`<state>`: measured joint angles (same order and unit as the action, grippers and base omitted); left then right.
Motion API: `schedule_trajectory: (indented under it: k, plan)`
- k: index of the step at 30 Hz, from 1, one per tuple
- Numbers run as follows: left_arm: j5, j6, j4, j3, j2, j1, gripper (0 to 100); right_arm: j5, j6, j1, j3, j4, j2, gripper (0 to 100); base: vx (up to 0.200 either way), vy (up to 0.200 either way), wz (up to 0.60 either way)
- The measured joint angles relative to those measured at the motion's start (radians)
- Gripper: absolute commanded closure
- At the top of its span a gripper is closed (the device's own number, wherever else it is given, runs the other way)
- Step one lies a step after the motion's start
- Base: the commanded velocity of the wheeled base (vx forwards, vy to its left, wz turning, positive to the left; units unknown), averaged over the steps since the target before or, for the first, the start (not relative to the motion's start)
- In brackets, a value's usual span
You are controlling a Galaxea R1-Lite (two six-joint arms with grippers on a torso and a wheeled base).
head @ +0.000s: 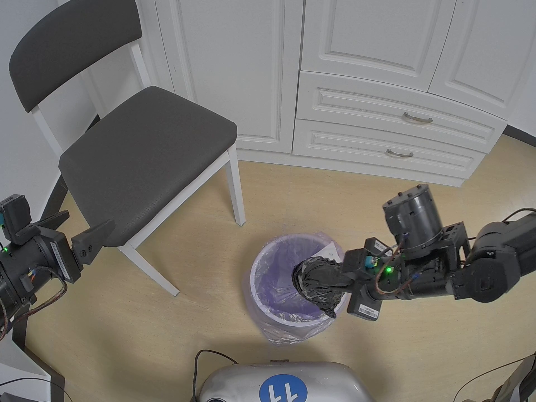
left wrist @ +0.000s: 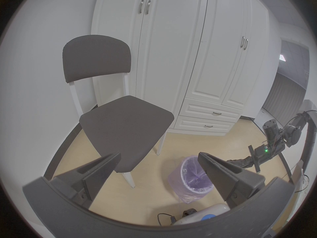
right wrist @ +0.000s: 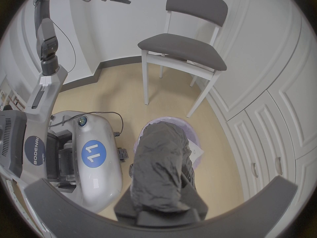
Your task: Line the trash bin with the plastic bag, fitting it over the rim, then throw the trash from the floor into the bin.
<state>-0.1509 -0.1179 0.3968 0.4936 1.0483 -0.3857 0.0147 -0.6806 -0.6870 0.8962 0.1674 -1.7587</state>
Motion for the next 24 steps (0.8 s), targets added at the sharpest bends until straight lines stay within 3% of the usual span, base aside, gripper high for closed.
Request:
schedule_trajectory:
  k: [9,17,24]
  plan:
    - [0.002,0.011,0.001,0.001,0.010,0.023,0,-0.001,0.014,-0.016,0.069,0.099,-0.141,100,0.000,0.000,0.00]
    - [0.045,0.064,0.001,0.006,0.013,0.154,0,-0.002,0.033,-0.017,0.069,0.205,-0.235,100,0.000,0.000,0.00]
    - [0.073,0.074,0.002,0.007,0.022,0.190,0,-0.004,0.064,0.003,0.082,0.333,-0.336,100,0.000,0.000,0.00]
